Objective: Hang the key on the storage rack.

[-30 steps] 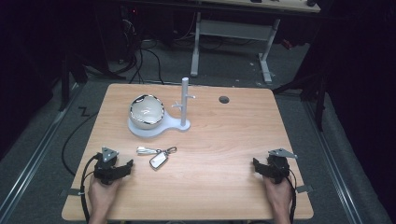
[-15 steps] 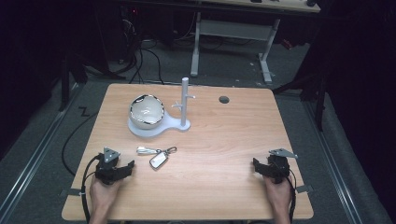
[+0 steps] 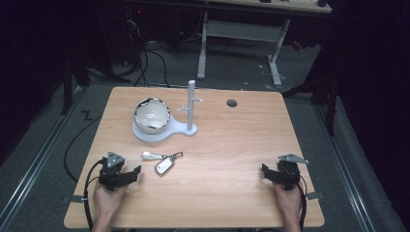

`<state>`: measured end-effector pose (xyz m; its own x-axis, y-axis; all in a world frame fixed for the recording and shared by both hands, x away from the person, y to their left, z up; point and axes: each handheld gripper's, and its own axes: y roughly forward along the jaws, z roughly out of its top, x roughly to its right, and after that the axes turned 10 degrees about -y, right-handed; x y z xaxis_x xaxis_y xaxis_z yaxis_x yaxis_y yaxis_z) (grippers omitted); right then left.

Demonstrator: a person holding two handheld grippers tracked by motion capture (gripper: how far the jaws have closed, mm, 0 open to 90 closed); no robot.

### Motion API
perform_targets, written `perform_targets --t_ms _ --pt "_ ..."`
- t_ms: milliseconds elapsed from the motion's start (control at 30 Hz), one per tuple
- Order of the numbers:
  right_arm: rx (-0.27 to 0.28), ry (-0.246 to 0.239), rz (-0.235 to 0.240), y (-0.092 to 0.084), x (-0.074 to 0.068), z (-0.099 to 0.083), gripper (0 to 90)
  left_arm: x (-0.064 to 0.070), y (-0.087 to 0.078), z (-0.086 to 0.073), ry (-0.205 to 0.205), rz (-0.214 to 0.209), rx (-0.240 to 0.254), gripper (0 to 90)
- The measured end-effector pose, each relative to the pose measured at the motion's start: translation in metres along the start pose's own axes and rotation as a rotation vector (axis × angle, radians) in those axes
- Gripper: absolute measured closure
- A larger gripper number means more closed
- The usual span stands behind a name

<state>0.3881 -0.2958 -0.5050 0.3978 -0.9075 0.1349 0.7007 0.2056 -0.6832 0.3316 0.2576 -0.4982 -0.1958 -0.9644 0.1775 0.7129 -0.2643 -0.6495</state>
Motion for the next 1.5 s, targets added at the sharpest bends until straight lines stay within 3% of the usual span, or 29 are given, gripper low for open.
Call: perform_targets --t_ms 167,567,1000,1500 --pt "0.0 0.0 0.001 0.0 0.0 0.0 24.4 0.003 -0.001 0.0 0.015 -0.008 -0.002 29.0" --pt "0.002 0.0 0.002 0.0 0.0 0.0 24.6 0.01 -0.005 0.001 0.005 -0.061 0.004 30.0" --pt "0.002 0.0 0.002 0.0 0.0 0.0 24.6 0.028 -0.007 0.009 0.051 -0.106 0.008 29.1" --pt "0.002 0.001 0.002 0.0 0.0 0.0 24.6 0.052 0.005 0.016 0.112 -0.14 -0.016 28.9"
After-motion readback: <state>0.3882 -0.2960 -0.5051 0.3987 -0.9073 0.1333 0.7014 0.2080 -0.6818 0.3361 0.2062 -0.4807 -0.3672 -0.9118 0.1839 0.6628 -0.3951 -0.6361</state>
